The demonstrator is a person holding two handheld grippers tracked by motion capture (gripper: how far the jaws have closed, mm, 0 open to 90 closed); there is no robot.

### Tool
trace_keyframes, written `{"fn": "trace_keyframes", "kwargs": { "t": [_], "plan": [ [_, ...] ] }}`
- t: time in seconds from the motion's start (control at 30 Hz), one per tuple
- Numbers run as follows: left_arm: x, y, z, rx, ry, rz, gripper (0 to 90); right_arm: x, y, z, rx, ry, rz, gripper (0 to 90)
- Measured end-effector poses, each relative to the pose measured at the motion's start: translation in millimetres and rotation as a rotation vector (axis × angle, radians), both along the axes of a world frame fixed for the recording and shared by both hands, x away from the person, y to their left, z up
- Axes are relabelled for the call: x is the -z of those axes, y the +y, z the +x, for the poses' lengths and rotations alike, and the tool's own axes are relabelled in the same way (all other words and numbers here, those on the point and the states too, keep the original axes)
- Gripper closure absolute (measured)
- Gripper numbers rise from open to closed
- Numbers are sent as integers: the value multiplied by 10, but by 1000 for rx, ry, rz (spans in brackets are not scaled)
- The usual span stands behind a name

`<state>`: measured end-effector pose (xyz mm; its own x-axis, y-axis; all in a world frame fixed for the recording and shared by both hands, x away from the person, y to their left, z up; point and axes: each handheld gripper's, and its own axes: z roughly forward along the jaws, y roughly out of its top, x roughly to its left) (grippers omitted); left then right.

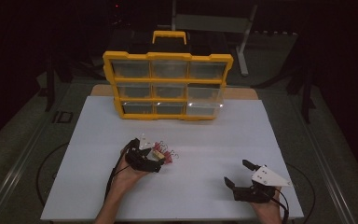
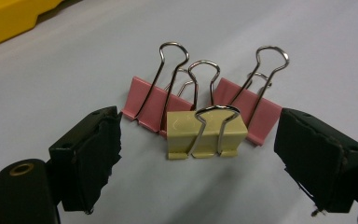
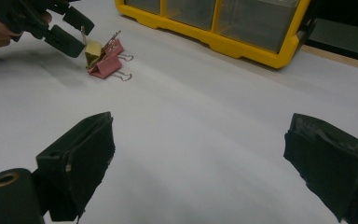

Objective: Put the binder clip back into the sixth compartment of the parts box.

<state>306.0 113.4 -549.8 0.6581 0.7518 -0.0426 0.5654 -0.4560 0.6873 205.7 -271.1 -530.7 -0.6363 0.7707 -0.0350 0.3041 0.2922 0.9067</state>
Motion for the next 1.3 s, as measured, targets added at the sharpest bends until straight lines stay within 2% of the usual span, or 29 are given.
{"fn": "trace_keyframes", "kwargs": {
  "t": [0.1,0.23,0.33,0.47,0.63,0.8,1.0,1.1,1.3],
  "plan": [
    [25,-16,8,-2,7,4,151,0,0,0,0,-1,-2,78],
    [52,-47,14,-8,10,2,205,3,5,1,-1,-1,-7,78],
    [65,-52,27,-22,12,-13,226,5,5,3,2,2,-10,79],
    [84,-55,32,-28,17,-18,319,4,0,4,5,2,-11,79],
    [131,-70,26,-16,29,8,407,3,-3,4,6,1,-11,79],
    [122,-68,11,-13,24,4,492,-2,0,3,0,1,2,79],
    [105,-49,0,7,24,7,501,-4,3,8,-3,1,12,79],
    [52,-26,-30,22,13,4,501,-5,-9,14,-7,-1,27,79],
    [-14,33,-50,22,0,6,501,2,-11,28,-17,4,37,78]
  ]
}}
